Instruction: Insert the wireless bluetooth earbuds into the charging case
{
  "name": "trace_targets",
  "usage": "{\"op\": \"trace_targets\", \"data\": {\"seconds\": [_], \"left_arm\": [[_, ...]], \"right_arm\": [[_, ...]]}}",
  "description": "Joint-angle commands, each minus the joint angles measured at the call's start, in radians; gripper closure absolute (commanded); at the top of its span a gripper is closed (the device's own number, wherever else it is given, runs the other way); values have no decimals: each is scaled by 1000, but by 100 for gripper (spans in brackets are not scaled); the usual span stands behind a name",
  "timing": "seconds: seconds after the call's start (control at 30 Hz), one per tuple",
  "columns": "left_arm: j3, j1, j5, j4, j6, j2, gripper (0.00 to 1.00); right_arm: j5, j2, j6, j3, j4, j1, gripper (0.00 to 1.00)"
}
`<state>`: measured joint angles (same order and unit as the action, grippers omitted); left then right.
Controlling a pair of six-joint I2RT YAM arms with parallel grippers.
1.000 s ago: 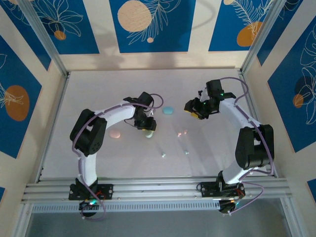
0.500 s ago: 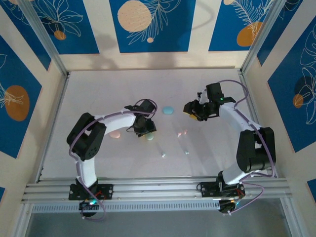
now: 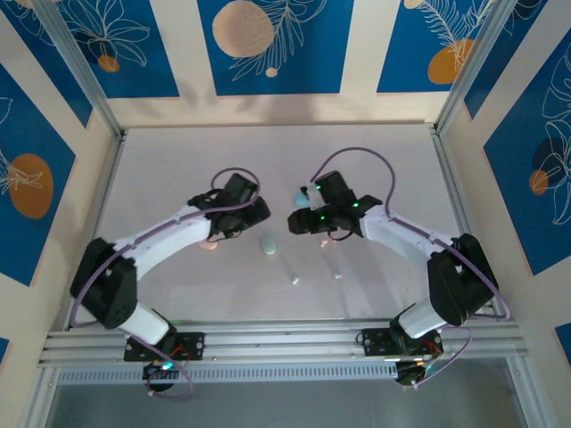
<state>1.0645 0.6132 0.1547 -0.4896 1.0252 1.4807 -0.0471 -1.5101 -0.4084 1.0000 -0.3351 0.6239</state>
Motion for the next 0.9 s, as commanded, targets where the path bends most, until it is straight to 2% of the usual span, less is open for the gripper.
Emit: {"op": "trace_targets", "data": {"seconds": [0.0,0.17,0.27,0.47,0.6,0.87], "left_arm": [[-98,-134,29,21,-111,-113,15],[-191,-247,37,115,-257,-286,12],[-213,-293,28,149,-310,-345,12],[-222,-329,5,142,-352,-378,11],[-236,-336,-10,153,-347,-382,11],[-244,-343,-22,155,-356,-393,11]], "right_arm": [[42,-75,-2,1,53,89,41],[176,-235,8,122,-49,230,40],[256,-310,17,197,-118,271,38],[278,-337,29,226,-124,283,36],[322,-388,25,286,-194,283,36],[341,-450,48,337,-201,287,37]]}}
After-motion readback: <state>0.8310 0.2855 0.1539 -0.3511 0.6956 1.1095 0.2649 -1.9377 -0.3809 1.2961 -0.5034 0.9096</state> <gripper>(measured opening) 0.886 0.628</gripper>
